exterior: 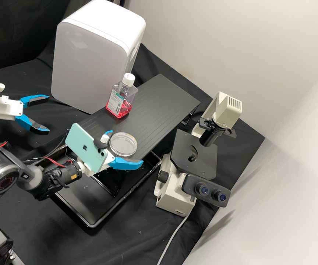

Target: Place the lid on the petri dish

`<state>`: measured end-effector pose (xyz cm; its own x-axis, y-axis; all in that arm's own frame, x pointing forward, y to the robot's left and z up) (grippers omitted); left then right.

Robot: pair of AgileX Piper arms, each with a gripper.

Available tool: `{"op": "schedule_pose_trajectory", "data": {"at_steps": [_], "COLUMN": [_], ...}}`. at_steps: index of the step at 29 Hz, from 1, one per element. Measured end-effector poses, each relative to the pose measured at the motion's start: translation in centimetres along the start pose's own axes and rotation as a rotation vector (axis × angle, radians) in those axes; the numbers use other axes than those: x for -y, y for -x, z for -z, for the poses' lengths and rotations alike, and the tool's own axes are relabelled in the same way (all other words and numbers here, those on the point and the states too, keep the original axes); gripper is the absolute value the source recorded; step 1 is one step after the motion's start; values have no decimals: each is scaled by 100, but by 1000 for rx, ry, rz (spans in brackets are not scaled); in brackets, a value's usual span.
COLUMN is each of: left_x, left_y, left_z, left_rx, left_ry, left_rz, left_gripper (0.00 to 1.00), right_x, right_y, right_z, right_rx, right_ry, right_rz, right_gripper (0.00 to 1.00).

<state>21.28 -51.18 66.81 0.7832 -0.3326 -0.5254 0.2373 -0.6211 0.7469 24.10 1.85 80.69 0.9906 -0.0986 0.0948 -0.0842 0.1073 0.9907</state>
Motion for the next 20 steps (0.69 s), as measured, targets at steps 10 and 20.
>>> {"op": "schedule_pose_trajectory", "data": {"at_steps": [10, 20], "left_x": [0, 0], "left_y": [0, 0], "left_z": [0, 1], "left_rx": [0, -1], "left_ry": [0, 0], "left_rz": [0, 0], "left_gripper": [100, 100], "right_x": [-36, -52], "right_y": [218, 356], "right_z": [95, 130], "right_rx": [-66, -137], "right_ry": [-5, -94], "right_rz": [-5, -13], "right_gripper": [100, 100]}}
